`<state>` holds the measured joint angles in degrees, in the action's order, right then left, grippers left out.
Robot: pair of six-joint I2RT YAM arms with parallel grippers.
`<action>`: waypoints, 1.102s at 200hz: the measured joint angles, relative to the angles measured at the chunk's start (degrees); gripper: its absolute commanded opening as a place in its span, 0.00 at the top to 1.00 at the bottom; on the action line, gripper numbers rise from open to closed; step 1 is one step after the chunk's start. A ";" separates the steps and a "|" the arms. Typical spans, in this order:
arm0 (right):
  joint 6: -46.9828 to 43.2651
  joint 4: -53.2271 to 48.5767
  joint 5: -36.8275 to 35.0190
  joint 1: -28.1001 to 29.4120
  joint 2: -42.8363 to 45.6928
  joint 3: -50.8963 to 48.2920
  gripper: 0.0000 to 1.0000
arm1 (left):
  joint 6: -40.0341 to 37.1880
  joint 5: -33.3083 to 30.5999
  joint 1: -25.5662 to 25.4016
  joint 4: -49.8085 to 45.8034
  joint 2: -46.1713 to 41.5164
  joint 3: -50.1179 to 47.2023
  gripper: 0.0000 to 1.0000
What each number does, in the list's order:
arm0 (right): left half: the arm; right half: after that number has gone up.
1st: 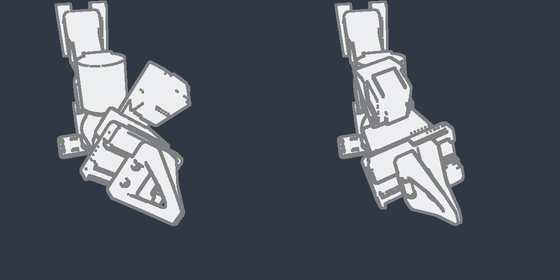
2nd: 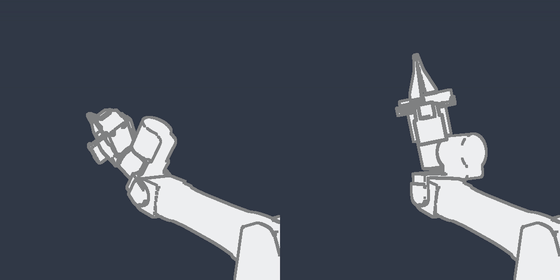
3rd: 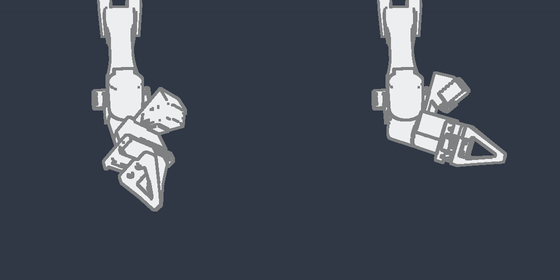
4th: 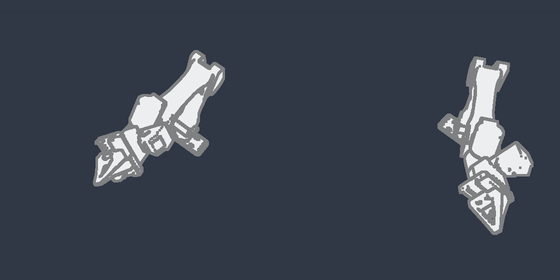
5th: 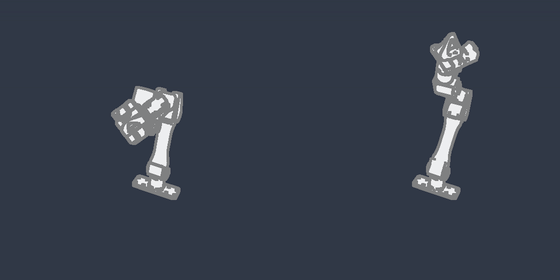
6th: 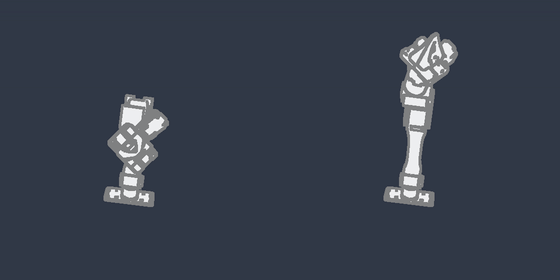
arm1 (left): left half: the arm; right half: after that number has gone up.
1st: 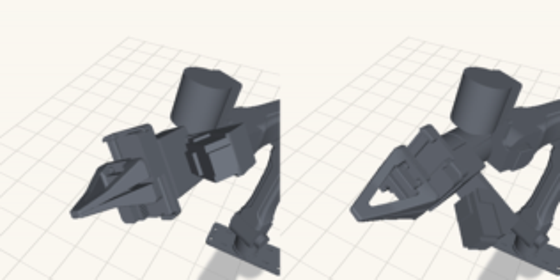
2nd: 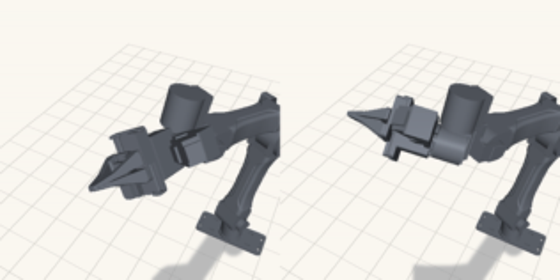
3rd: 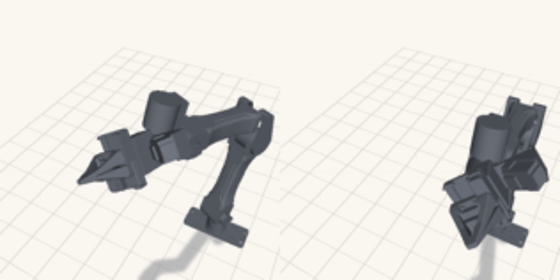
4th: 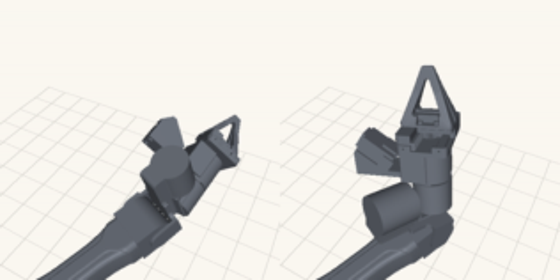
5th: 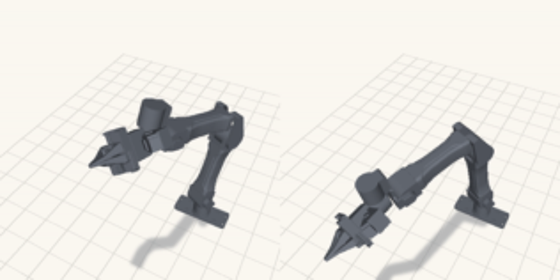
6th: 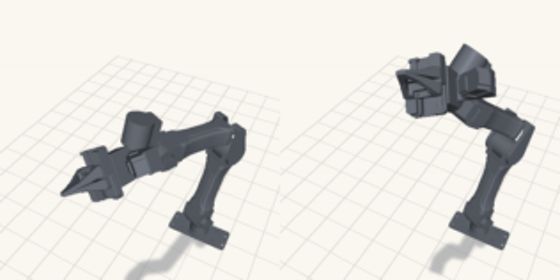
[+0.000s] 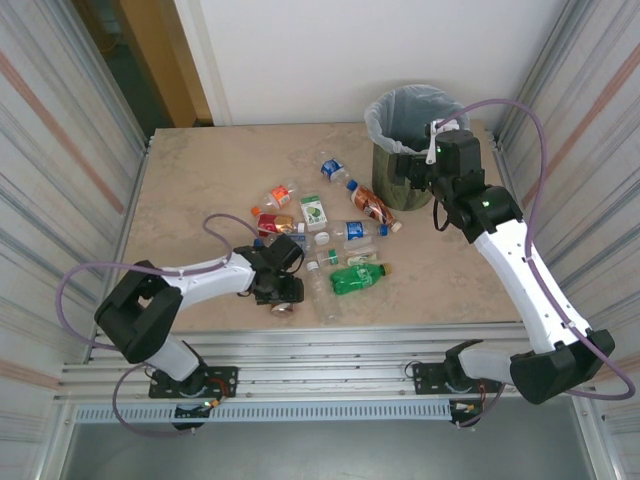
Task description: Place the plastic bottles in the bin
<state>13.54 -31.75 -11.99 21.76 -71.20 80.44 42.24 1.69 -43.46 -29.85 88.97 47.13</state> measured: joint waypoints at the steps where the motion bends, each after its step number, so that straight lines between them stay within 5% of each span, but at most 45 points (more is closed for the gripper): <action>1: 0.00 0.00 0.00 0.00 0.00 0.00 0.02 | 0.00 0.02 0.00 0.00 0.04 0.00 0.35; 88: 0.22 0.07 0.94 0.00 0.02 0.00 0.02 | -0.02 -1.20 0.02 -0.79 -1.22 -0.55 0.51; 155: 2.86 -0.11 3.15 0.00 0.85 0.00 0.02 | -2.69 -7.23 -1.20 -2.45 -16.09 -1.92 0.51; 220: 7.30 -0.83 12.74 -0.02 0.83 0.00 0.06 | -12.76 -8.66 -1.92 13.88 -28.61 -6.47 0.51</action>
<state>20.84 -32.58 0.75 21.74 -70.37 80.44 29.47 -6.96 -45.39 -15.97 60.36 40.66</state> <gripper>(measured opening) 0.951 0.553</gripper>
